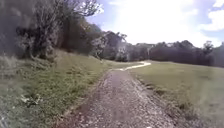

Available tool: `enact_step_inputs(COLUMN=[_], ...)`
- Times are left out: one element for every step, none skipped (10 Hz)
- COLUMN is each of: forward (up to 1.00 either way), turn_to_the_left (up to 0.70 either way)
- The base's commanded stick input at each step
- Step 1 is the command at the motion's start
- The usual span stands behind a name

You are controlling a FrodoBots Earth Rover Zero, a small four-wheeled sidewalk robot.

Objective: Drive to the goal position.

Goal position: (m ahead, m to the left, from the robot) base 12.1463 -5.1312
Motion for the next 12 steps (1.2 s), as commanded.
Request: enact_step_inputs(forward=[0.7, 0.7, 0.7, 0.7, 0.7, 0.7, 0.7, 0.7, 0.7, 0.7, 0.7, 0.7], turn_to_the_left=[0.0, 0.0, 0.0, 0.0, 0.0, 0.0, 0.0, 0.0, 0.0, 0.0, 0.0, 0.0])
